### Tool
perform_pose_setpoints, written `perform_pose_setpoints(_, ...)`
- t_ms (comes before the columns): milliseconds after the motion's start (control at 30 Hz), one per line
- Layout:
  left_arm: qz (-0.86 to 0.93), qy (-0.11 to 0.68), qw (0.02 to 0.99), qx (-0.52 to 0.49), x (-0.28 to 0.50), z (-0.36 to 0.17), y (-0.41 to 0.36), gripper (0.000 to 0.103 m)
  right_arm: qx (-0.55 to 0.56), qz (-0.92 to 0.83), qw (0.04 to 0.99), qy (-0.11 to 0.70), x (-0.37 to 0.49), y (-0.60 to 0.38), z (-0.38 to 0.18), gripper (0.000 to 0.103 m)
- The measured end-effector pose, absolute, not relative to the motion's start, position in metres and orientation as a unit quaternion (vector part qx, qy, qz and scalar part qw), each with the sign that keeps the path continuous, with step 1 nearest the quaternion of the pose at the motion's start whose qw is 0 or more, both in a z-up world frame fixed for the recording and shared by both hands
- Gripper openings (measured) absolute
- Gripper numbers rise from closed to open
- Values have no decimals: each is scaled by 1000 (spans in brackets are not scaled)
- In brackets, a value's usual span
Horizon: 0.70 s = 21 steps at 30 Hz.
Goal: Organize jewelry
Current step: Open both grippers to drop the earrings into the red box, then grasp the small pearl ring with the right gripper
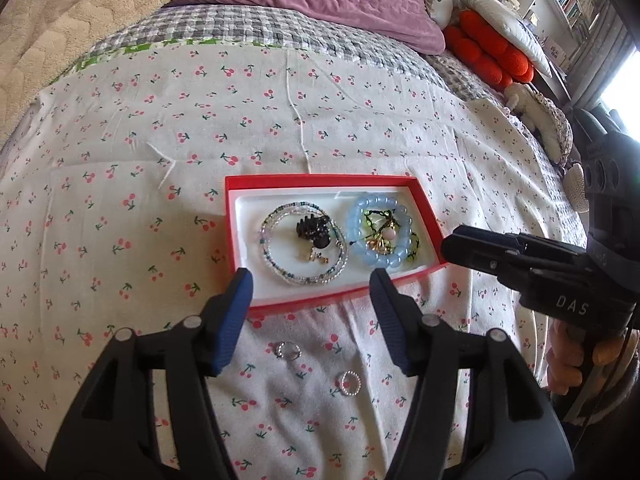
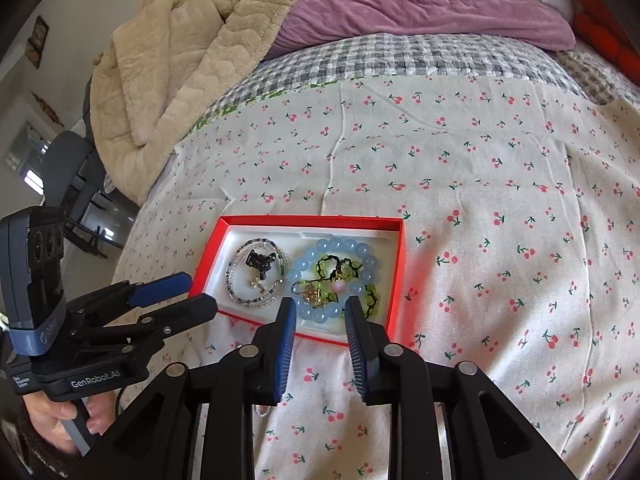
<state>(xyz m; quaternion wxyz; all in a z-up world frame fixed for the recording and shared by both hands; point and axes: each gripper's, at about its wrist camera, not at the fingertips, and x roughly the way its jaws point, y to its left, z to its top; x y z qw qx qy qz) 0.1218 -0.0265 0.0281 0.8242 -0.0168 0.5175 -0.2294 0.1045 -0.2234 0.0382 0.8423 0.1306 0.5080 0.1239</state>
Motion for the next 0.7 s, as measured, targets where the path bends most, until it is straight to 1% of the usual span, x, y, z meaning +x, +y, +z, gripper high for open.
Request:
perform_pose_setpoints(33, -224, 516, 827, -14, 118, 29, -23, 72, 128, 124, 845, 505, 101, -223, 40, 68)
perform_pose_setpoints(67, -218, 514, 829, -12, 114, 29, -20, 76, 123, 122, 849, 499, 96, -222, 43, 71)
perform_pose_setpoints(167, -208, 511, 834, -7, 103, 27, -10, 83, 96, 124, 860, 485, 83, -216, 50, 72)
perform_pose_setpoints(267, -196, 513, 836, 2, 95, 21, 1, 85, 74, 124, 866, 478, 70, -208, 49, 78)
perform_pose_setpoints(400, -178, 531, 829, 2, 90, 6, 18, 86, 64, 124, 867, 478, 58, -197, 39, 80)
perform_pose_setpoints(700, -159, 548, 821, 20, 83, -16, 38, 87, 24, 123, 861, 493, 41, -173, 8, 81)
